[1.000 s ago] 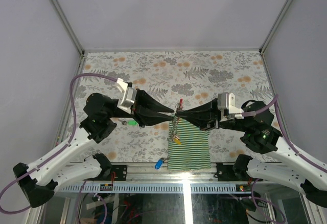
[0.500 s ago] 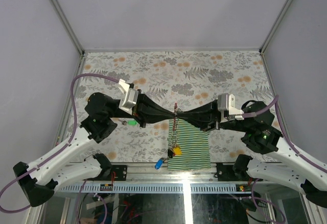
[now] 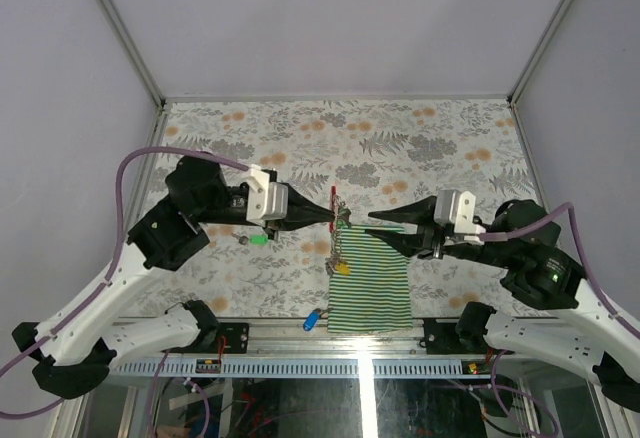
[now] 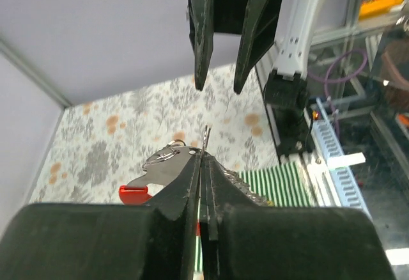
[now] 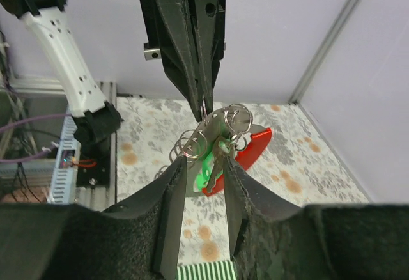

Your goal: Put the keys on the keyring

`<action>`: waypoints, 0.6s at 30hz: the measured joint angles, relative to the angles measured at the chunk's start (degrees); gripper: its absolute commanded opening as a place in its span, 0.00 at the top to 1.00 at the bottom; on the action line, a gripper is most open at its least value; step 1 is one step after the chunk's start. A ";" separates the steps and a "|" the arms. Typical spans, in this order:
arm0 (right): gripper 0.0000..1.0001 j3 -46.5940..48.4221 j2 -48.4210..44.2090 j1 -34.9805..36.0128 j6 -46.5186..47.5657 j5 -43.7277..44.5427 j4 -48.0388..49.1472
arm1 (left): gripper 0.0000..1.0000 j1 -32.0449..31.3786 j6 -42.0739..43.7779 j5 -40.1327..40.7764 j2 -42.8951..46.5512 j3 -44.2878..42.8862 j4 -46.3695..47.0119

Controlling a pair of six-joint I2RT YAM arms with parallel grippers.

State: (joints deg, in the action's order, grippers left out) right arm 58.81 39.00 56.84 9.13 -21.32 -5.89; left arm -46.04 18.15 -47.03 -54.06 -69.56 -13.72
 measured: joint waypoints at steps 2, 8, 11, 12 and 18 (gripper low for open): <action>0.63 0.04 0.24 0.00 1.75 1.11 -1.75 | 1.00 -0.02 3.78 1.27 -0.96 -1.01 -4.26; 0.63 -0.57 2.40 0.00 7.76 2.62 -2.99 | 1.00 -0.26 13.55 6.60 -3.82 -1.38 -13.53; 0.64 -2.12 3.13 0.00 10.82 2.64 -2.36 | 1.00 -0.74 16.65 8.92 -4.50 -1.36 -15.47; 0.64 -3.13 3.37 0.00 12.22 2.58 -1.73 | 1.00 -0.98 17.68 9.62 -4.68 -1.36 -15.96; 0.63 -5.18 6.27 0.00 17.70 2.23 -0.44 | 1.00 -2.91 21.40 13.11 -5.84 -1.36 -17.25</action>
State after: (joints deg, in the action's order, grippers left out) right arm 53.63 45.28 56.84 26.83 -19.09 -6.33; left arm -48.95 39.55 -33.91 -59.90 -70.91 -30.96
